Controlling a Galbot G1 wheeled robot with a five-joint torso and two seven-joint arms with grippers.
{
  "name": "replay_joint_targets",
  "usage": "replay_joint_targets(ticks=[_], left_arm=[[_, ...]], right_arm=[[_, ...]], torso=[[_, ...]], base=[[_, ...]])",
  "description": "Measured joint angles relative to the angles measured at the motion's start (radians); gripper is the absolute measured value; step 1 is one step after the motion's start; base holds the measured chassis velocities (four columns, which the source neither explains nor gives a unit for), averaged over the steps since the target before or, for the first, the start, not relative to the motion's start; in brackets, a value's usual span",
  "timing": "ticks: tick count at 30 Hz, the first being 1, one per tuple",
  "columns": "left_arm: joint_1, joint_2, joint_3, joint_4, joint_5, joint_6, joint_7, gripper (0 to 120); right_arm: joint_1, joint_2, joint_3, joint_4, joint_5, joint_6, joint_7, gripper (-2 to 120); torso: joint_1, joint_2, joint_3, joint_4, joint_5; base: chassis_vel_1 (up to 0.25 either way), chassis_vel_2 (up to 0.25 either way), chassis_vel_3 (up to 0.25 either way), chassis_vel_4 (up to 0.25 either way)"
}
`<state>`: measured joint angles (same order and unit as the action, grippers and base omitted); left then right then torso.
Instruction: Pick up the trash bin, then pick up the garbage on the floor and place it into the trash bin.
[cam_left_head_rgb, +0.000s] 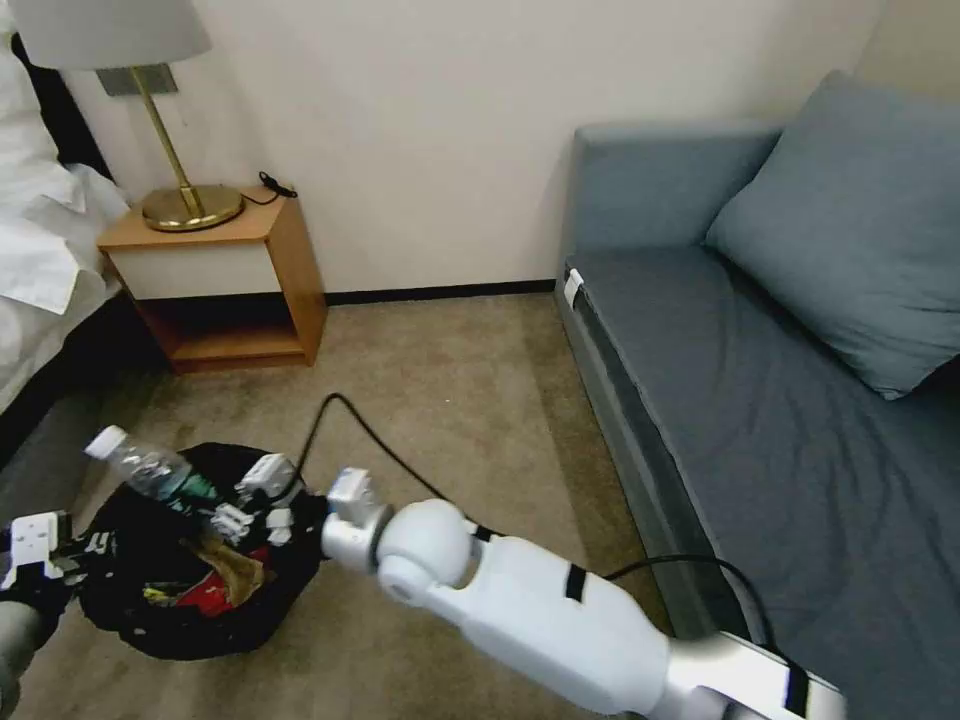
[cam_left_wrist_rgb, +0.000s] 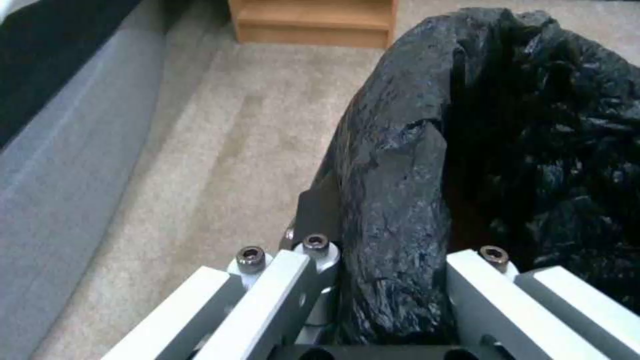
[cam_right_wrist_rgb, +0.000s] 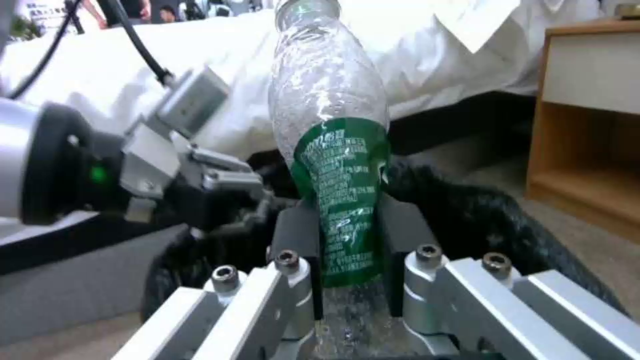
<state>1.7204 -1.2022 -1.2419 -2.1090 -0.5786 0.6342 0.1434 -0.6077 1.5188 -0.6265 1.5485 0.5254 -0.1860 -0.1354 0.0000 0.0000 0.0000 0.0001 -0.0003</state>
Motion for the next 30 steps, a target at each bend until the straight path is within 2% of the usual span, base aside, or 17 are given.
replay_joint_targets(ticks=[3,4,6,8,10,11,13,16,17,19,20,23,25,27,29,30], left_arm=[[-0.007,-0.003,-0.004,0.003,-0.003,0.0,0.001,5],[-0.007,-0.003,-0.004,0.003,-0.003,0.0,0.001,5],[-0.013,-0.004,-0.003,0.008,-0.004,0.0,0.001,5],[-0.013,-0.004,-0.002,0.008,-0.005,0.0,0.001,5],[-0.014,-0.005,0.0,0.007,-0.006,0.0,0.001,5],[-0.014,-0.005,0.0,0.005,-0.007,0.0,0.001,5],[-0.014,-0.005,0.0,0.004,-0.008,0.0,0.001,5],[-0.014,-0.004,-0.003,0.003,-0.011,0.001,0.001,5],[-0.014,-0.004,-0.003,0.003,-0.011,0.001,0.001,5],[-0.017,-0.003,-0.005,0.003,-0.016,0.001,0.0,5],[-0.017,-0.003,-0.005,0.003,-0.016,0.001,0.0,5],[-0.022,-0.001,-0.007,0.009,-0.021,0.002,-0.001,5],[-0.023,-0.001,-0.007,0.011,-0.021,0.002,-0.001,5],[-0.031,0.003,-0.003,0.022,-0.022,0.002,-0.003,5],[-0.033,0.004,0.0,0.024,-0.022,0.002,-0.003,5],[-0.036,0.004,0.005,0.024,-0.022,0.002,-0.004,5]], right_arm=[[0.0,0.006,-0.009,-0.026,-0.032,0.009,0.002,28],[0.0,0.006,-0.009,-0.026,-0.032,0.009,0.002,28],[-0.001,0.015,-0.011,-0.036,-0.04,0.009,0.01,39],[-0.002,0.019,-0.011,-0.038,-0.04,0.009,0.017,42],[-0.002,0.022,-0.012,-0.038,-0.04,0.007,0.024,53],[-0.001,0.021,-0.012,-0.037,-0.04,0.005,0.026,59],[-0.001,0.019,-0.012,-0.034,-0.04,0.003,0.027,61],[0.0,0.004,-0.011,-0.021,-0.039,-0.002,0.032,76],[0.0,0.004,-0.011,-0.021,-0.039,-0.002,0.032,76],[-0.006,-0.008,-0.004,-0.001,-0.04,-0.008,0.044,88],[-0.006,-0.008,-0.004,-0.001,-0.04,-0.008,0.044,88],[-0.024,-0.038,0.027,0.063,-0.075,-0.033,0.095,99],[-0.027,-0.046,0.033,0.078,-0.089,-0.042,0.108,99],[-0.044,-0.099,0.077,0.17,-0.144,-0.088,0.176,100],[-0.052,-0.118,0.095,0.194,-0.148,-0.1,0.19,100],[-0.069,-0.155,0.137,0.23,-0.148,-0.114,0.21,100]], torso=[[0.0,0.0,0.0,-0.0002,0.0],[0.0,0.0,0.0,-0.0002,0.0],[0.0,0.0,0.0,-0.0002,0.0],[0.0,0.0,0.0,-0.0002,0.0],[0.0,0.0,0.0,-0.0001,0.0001],[0.0,0.0,0.0,-0.0001,0.0001],[0.0,0.0,0.0,-0.0001,0.0002],[0.0,0.0,0.0,-0.0001,0.0002],[0.0,0.0,0.0,-0.0001,0.0002],[0.0,0.0,0.0,-0.0001,0.0002],[0.0,0.0,0.0,-0.0001,0.0002],[0.0,0.0,0.0,-0.0001,0.0005],[0.0,0.0,0.0,0.0,0.0006],[0.0,0.0,0.0,0.0,0.0006],[0.0,0.0,0.0,-0.0001,0.0006],[0.0,0.0,0.0,0.0001,0.0005]], base=[[0.0,0.0,0.0,0.0],[0.0,0.0,0.0,0.0],[0.0,0.0,0.0,0.0],[0.0,0.0,0.0,0.0],[0.0,0.0,0.0,0.0],[0.0,0.0,0.0,0.0],[0.0,0.0,0.0,0.0],[0.0,0.0,0.0,0.0],[0.0,0.0,0.0,0.0],[0.0,0.0,0.0,0.0],[0.0,0.0,0.0,0.0],[0.0,0.0,0.0,0.0],[0.0,0.0,0.0,0.0],[0.0,0.0,0.0,0.0],[0.0,0.0,0.0,0.0],[0.0,0.0,0.0,0.0]])
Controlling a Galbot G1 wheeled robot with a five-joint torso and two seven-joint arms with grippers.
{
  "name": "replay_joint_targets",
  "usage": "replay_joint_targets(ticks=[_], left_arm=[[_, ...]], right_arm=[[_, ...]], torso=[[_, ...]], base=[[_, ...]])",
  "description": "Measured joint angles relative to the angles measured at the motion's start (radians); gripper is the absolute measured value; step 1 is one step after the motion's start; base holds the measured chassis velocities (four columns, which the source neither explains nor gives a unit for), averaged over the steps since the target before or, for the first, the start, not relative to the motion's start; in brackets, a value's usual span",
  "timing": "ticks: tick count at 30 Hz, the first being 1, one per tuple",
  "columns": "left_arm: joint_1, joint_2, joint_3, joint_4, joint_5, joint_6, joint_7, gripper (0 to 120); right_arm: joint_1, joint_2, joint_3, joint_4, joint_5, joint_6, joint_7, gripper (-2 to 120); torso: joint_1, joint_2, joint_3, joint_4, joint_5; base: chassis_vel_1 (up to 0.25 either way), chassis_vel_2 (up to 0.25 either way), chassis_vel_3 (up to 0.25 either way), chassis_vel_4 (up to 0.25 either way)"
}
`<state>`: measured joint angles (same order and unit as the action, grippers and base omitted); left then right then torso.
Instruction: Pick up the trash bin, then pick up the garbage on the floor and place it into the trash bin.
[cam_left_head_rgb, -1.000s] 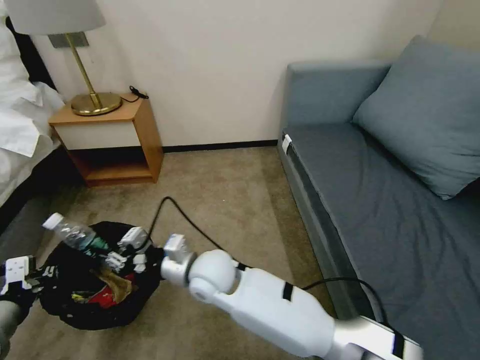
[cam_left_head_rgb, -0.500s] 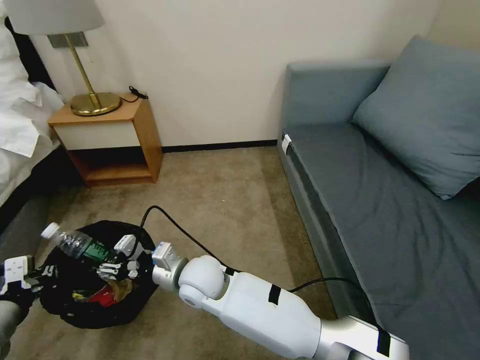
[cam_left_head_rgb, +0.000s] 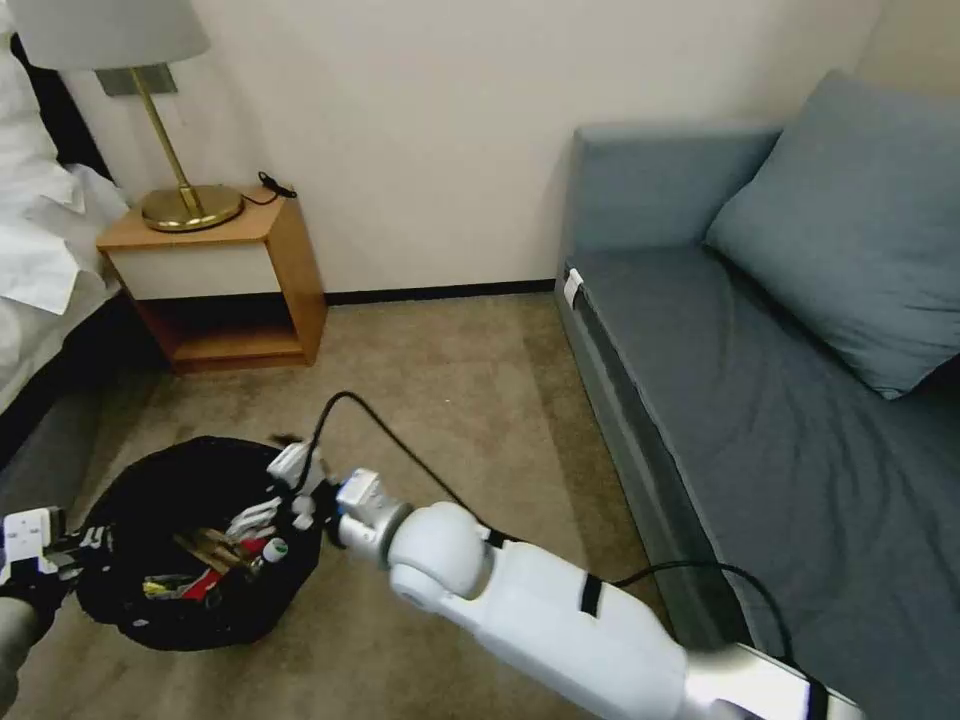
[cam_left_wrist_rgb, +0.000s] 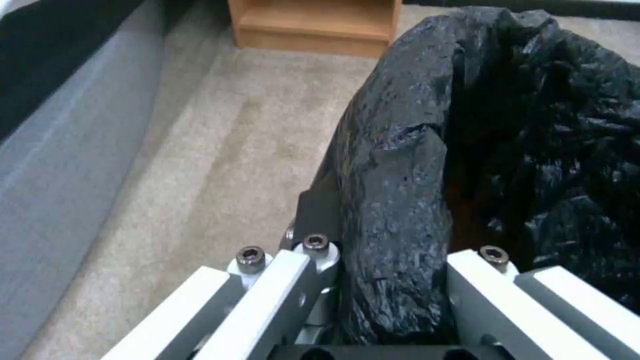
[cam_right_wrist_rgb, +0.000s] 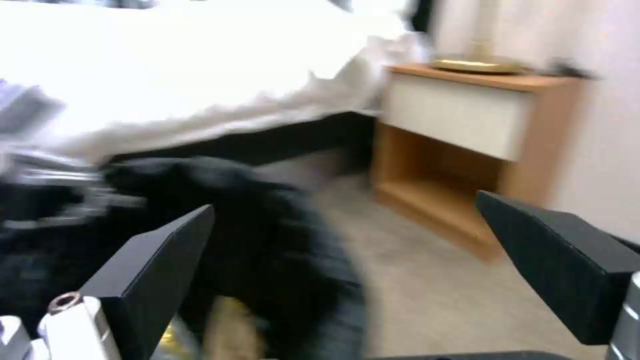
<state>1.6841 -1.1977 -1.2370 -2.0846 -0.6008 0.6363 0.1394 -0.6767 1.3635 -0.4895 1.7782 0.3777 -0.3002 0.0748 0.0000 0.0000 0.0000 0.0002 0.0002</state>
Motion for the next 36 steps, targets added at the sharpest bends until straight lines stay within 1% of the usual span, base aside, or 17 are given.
replay_joint_targets(ticks=[1,3,5,7,9,11,13,14,15,17,18,21,23,24,27,31,36], left_arm=[[0.0,0.0,0.0,0.0,0.0,0.0,0.0,5],[-0.004,0.0,0.005,0.0,0.0,0.0,0.0,5],[-0.004,0.0,0.006,-0.001,0.0,0.0,0.0,5],[-0.009,-0.002,0.011,-0.006,0.0,0.0,-0.001,5],[-0.01,-0.003,0.013,-0.007,0.0,0.0,0.0,5],[-0.013,-0.004,0.022,-0.007,0.0,0.001,-0.001,5],[-0.014,-0.004,0.023,-0.007,0.0,0.001,-0.001,5],[-0.018,-0.003,0.027,-0.003,0.0,0.001,0.0,5],[-0.019,-0.002,0.027,-0.002,0.0,0.001,0.0,5],[-0.026,0.004,0.031,0.004,-0.004,0.001,0.0,5],[-0.026,0.004,0.031,0.004,-0.004,0.001,0.0,5],[-0.035,0.015,0.032,0.016,-0.015,0.001,0.001,5],[-0.036,0.016,0.031,0.018,-0.017,0.001,0.001,5],[-0.038,0.024,0.031,0.026,-0.022,0.001,0.001,5],[-0.04,0.027,0.025,0.03,-0.03,0.003,0.001,5],[-0.036,0.022,0.019,0.03,-0.036,0.004,0.0,5],[-0.032,0.013,0.014,0.032,-0.053,0.004,-0.009,5]], right_arm=[[0.0,0.0,0.0,0.0,0.0,0.0,0.0,100],[-0.031,-0.053,0.062,0.039,0.013,-0.005,0.015,100],[-0.035,-0.059,0.07,0.043,0.016,-0.005,0.017,100],[-0.115,-0.132,0.175,0.112,0.053,-0.005,0.025,100],[-0.151,-0.152,0.212,0.14,0.061,-0.005,0.025,100],[-0.301,-0.209,0.371,0.247,0.072,0.004,0.015,100],[-0.345,-0.218,0.421,0.276,0.068,0.012,0.008,100],[-0.423,-0.225,0.507,0.319,0.054,0.024,-0.007,100],[-0.432,-0.225,0.516,0.324,0.052,0.026,-0.009,100],[-0.554,-0.224,0.624,0.381,0.024,0.054,-0.031,100],[-0.554,-0.224,0.624,0.381,0.024,0.054,-0.031,100],[-0.735,-0.195,0.742,0.417,-0.046,0.155,-0.069,100],[-0.749,-0.191,0.75,0.418,-0.053,0.165,-0.072,100],[-0.825,-0.168,0.796,0.424,-0.088,0.225,-0.091,100],[-0.941,-0.128,0.861,0.434,-0.139,0.33,-0.124,100],[-0.987,-0.108,0.878,0.44,-0.162,0.367,-0.133,100],[-0.986,-0.106,0.876,0.44,-0.164,0.368,-0.134,100]], torso=[[0.0,0.0,0.0,0.0,0.0],[0.0,0.0,0.0,-0.0003,0.0002],[0.0,0.0,0.0,-0.0004,0.0002],[0.0,0.0,0.0,-0.0005,0.0002],[0.0,0.0,0.0,-0.0005,0.0002],[0.0,0.0,0.0,-0.0003,0.0002],[0.0,0.0,0.0,-0.0003,0.0002],[0.0,0.0,0.0,-0.0001,0.0001],[0.0,0.0,0.0,-0.0002,0.0001],[0.0,0.0,0.0,-0.0002,0.0002],[0.0,0.0,0.0,-0.0002,0.0002],[0.0,0.0,0.0,-0.0003,0.0002],[0.0,0.0,0.0,-0.0004,0.0002],[0.0,0.0,0.0,-0.0003,0.0001],[0.0,0.0,0.0,-0.0003,0.0],[0.0,0.0,0.0,-0.0004,-0.0001],[0.0,0.0,0.0,0.0,-0.0001]], base=[[0.0,0.0,0.0,0.0],[0.0,0.0,0.0,0.0],[0.0,0.0,0.0,0.0],[0.0,0.0,0.0,0.0],[0.0,0.0,0.0,0.0],[0.0,0.0,0.0,0.0],[0.0,0.0,0.0,0.0],[0.0,0.0,0.0,0.0],[0.0,0.0,0.0,0.0],[0.0,0.0,0.0,0.0],[0.0,0.0,0.0,0.0],[0.0,0.0,0.0,0.0],[0.0,0.0,0.0,0.0],[0.0,0.0,0.0,0.0],[0.0,0.0,0.0,0.0],[0.0,0.0,0.0,0.0],[0.0,0.0,0.0,0.0]])
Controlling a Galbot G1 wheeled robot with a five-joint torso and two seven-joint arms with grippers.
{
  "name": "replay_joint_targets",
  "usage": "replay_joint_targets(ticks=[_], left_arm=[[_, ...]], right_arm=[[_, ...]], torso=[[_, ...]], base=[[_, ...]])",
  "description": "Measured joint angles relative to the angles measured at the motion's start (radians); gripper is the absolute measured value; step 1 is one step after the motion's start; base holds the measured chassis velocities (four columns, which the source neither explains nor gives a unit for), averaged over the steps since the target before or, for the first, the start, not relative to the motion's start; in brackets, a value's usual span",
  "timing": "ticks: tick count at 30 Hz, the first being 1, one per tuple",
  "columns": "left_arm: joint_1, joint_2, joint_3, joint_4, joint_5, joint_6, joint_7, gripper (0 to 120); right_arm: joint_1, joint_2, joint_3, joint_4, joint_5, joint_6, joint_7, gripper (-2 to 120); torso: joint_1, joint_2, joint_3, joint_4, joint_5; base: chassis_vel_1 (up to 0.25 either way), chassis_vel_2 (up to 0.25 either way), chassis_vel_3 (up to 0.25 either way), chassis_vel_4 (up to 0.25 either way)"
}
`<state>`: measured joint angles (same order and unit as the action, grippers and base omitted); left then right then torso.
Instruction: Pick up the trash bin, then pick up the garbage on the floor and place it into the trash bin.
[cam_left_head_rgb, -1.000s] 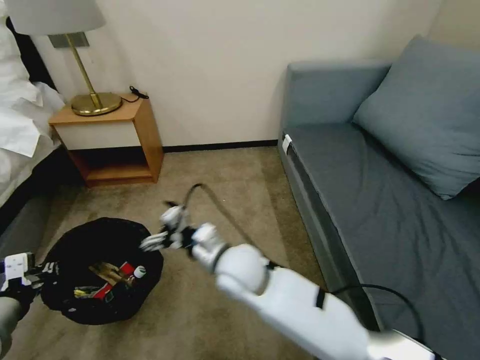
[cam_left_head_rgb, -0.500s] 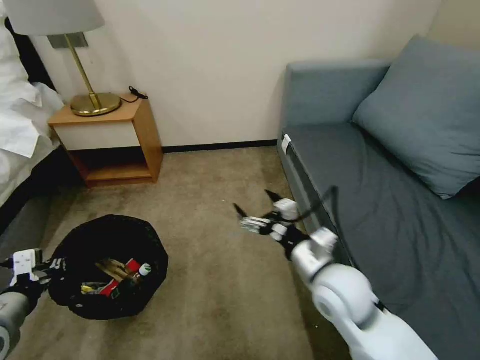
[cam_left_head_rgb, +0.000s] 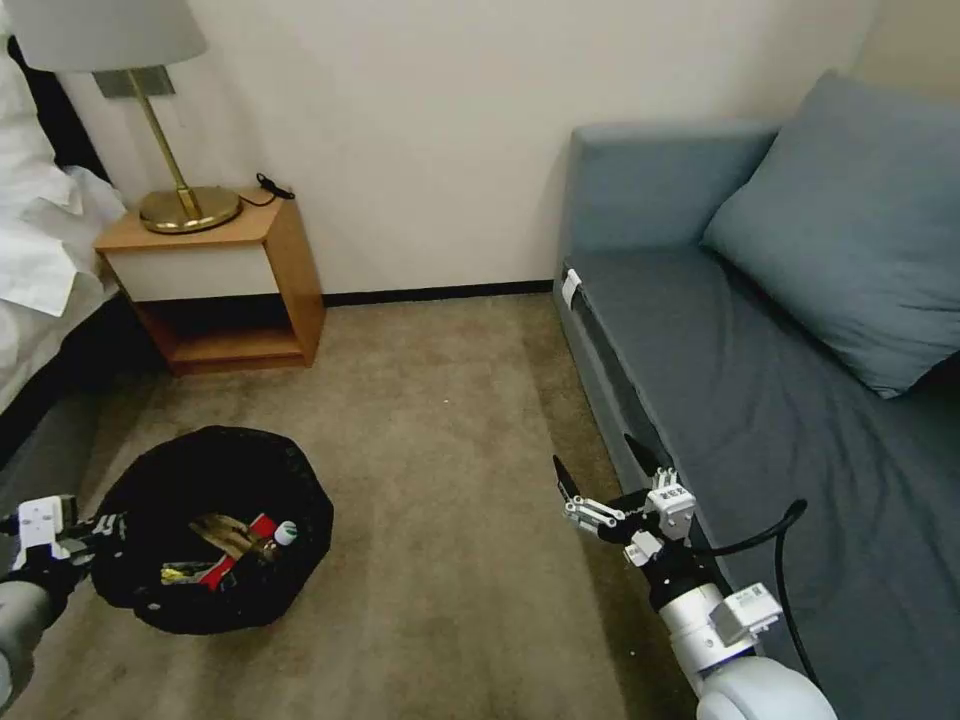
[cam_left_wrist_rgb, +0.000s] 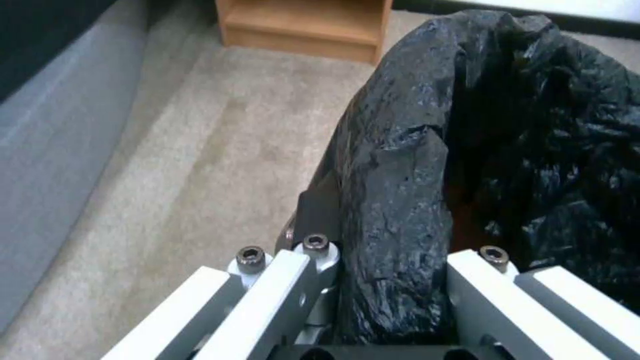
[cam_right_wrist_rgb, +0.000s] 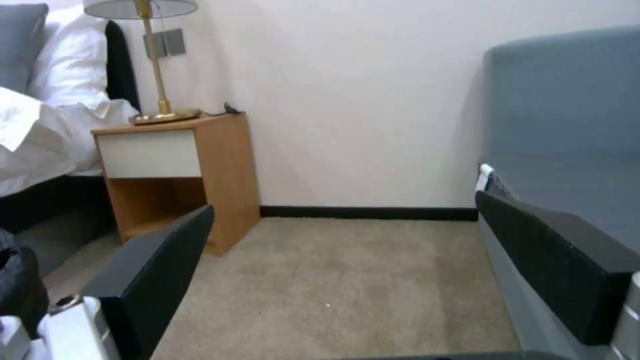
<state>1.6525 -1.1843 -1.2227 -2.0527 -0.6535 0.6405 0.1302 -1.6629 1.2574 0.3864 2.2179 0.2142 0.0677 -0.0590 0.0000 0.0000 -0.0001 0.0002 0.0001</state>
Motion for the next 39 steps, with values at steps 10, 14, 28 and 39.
replay_joint_targets(ticks=[10,14,28,39], left_arm=[[-0.04,-0.038,-0.02,0.113,-0.186,0.022,-0.099,5],[-0.063,-0.042,-0.038,0.178,-0.225,0.024,-0.118,5],[-0.129,-0.036,-0.07,0.359,-0.292,0.021,-0.112,5],[-0.136,-0.004,-0.078,0.429,-0.28,0.017,-0.104,5]], right_arm=[[0.008,0.0,-0.007,-0.002,0.002,-0.003,0.0,100],[0.009,0.0,-0.008,-0.003,0.003,-0.004,0.001,100],[0.012,-0.001,-0.011,-0.005,0.005,-0.007,0.001,100],[0.013,-0.001,-0.011,-0.005,0.005,-0.008,0.002,100]], torso=[[0.0,0.0,0.0,-0.0001,-0.0002],[0.0,0.0,0.0,0.0,-0.0003],[0.0,0.0,0.0,-0.0003,0.0],[0.0,0.0,0.0,-0.0001,-0.0001]], base=[[0.0,0.0,0.0,0.0],[0.0,0.0,0.0,0.0],[0.0,0.0,0.0,0.0],[0.0,0.0,0.0,0.0]])
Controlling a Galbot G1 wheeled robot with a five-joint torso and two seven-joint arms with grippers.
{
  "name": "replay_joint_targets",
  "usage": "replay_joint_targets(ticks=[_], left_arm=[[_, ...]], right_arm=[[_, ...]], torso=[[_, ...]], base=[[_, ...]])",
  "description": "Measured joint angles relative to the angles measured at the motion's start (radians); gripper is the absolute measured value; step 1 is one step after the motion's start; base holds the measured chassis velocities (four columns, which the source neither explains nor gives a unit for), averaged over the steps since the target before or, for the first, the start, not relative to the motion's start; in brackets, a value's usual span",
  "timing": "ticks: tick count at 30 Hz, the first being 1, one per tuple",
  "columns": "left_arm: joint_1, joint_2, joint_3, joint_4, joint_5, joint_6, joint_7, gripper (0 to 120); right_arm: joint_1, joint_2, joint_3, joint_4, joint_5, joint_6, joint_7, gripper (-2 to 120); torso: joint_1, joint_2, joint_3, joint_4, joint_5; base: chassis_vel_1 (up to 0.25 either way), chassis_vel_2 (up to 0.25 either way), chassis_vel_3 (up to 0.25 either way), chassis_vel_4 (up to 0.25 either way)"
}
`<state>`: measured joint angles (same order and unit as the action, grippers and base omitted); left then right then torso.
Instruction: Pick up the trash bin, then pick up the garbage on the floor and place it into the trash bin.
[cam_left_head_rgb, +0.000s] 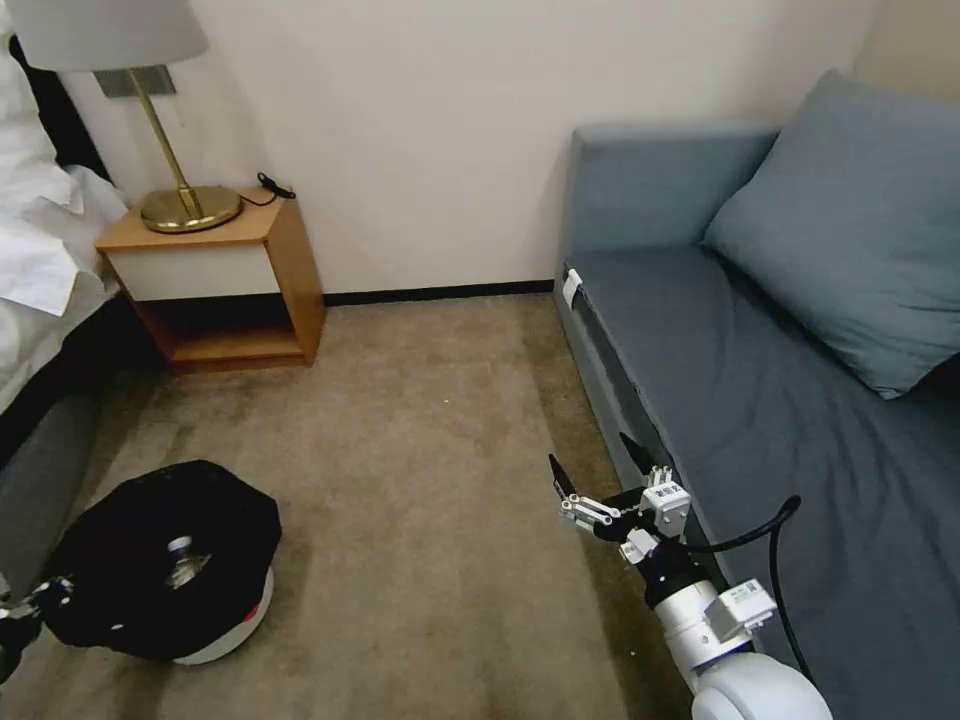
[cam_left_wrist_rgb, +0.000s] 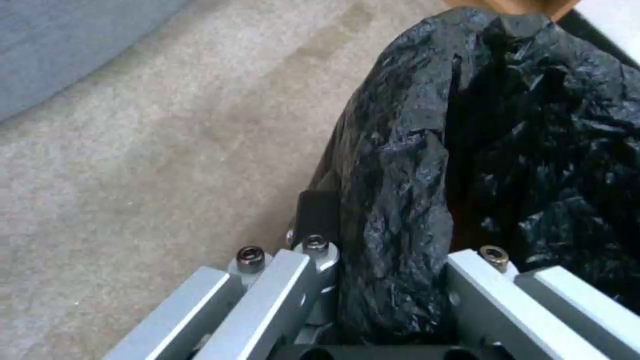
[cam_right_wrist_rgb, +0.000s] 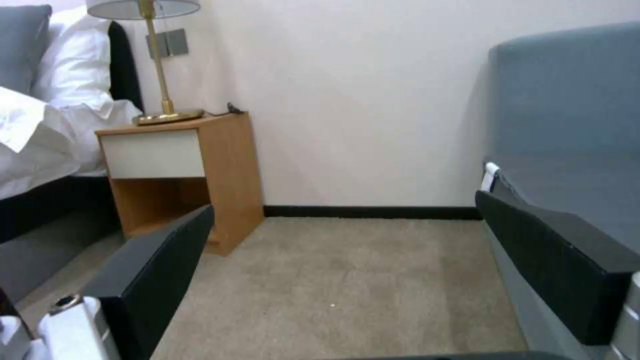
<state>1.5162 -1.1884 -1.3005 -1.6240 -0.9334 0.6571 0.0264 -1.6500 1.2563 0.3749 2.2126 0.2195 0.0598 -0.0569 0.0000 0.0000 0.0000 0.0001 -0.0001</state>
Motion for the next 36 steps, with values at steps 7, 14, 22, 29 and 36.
replay_joint_targets(ticks=[7,14,22,29,36], left_arm=[[-0.002,-0.002,0.001,-0.002,0.039,-0.009,0.021,30],[0.008,0.007,-0.02,-0.013,0.137,-0.035,0.065,55],[0.065,0.013,-0.061,-0.121,0.204,-0.123,0.143,84],[0.215,-0.108,0.108,-0.441,0.251,-0.492,0.251,100],[0.287,-0.198,0.234,-0.539,0.5,-0.765,0.182,100]], right_arm=[[0.0,0.0,0.0,0.0,0.0,0.0,0.0,100],[0.001,0.0,0.0,0.0,0.0,0.0,0.0,100],[0.001,0.0,0.0,0.0,0.0,0.0,0.001,100],[0.001,0.0,-0.001,0.0,0.0,0.0,0.001,100],[0.001,0.0,0.0,0.0,0.0,-0.001,0.001,100]], torso=[[0.0,0.0,0.0,-0.0001,0.0001],[0.0,0.0,0.0,-0.0001,-0.0001],[0.0,0.0,0.0,-0.0001,0.0001],[0.0,0.0,0.0,-0.0002,-0.0001],[0.0,0.0,0.0,0.0,0.0004]], base=[[0.0,0.0,0.0,0.0],[0.0,0.0,0.0,0.0],[0.0,0.0,0.0,0.0],[0.0,0.0,0.0,0.0],[0.0,0.0,0.0,0.0]])
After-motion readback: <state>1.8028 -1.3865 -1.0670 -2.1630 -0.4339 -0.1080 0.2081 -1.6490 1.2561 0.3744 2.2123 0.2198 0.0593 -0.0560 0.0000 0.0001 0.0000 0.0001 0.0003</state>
